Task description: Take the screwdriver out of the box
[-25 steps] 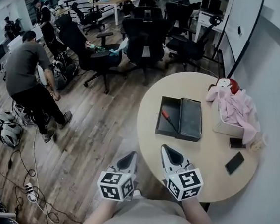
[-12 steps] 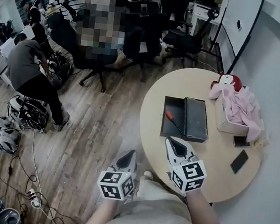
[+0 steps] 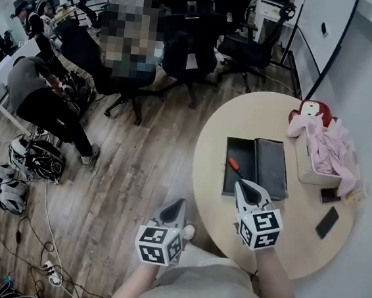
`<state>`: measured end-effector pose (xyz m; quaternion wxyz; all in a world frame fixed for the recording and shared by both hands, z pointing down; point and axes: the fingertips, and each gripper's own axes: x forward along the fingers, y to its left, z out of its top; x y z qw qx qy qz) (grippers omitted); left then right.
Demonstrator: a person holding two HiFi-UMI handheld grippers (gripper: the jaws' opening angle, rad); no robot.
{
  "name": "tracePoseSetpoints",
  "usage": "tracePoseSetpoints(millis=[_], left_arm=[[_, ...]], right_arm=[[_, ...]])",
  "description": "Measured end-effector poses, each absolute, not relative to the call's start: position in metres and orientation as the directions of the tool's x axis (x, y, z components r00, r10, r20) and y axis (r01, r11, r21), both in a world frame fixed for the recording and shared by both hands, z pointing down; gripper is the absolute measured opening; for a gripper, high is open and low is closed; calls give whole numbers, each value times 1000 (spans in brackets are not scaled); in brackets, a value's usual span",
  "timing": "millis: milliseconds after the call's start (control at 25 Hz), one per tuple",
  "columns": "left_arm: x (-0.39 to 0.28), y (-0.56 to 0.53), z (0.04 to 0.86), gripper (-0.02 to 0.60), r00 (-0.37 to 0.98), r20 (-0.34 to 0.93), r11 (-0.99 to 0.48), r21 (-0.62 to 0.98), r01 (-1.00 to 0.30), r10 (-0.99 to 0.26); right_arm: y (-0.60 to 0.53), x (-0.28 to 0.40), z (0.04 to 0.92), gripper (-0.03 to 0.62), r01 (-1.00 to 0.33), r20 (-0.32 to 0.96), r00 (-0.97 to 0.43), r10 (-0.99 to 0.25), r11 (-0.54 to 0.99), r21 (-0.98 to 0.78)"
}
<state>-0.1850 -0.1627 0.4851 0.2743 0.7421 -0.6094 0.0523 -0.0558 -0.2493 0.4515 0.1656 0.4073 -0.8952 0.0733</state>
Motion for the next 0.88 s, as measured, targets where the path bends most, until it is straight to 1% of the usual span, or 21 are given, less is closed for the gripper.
tracePoseSetpoints(millis=[160, 400, 720, 880], left_arm=[[-195, -195, 485, 5, 285, 422, -145, 333, -932, -860], [-201, -234, 492, 3, 326, 447, -179, 340, -923, -833], [-197, -269, 514, 3, 376, 490, -210, 361, -909, -787], [-190, -284, 523, 5, 403, 505, -238, 361, -902, -763]], right_arm=[[-284, -49, 463, 2, -796, 388, -551, -738, 605, 22], [-326, -43, 484, 2, -823, 456, -478, -751, 564, 64], [-368, -47, 529, 2, -806, 564, -413, -715, 575, 139], [-384, -50, 552, 2, -797, 623, -389, -679, 587, 143]])
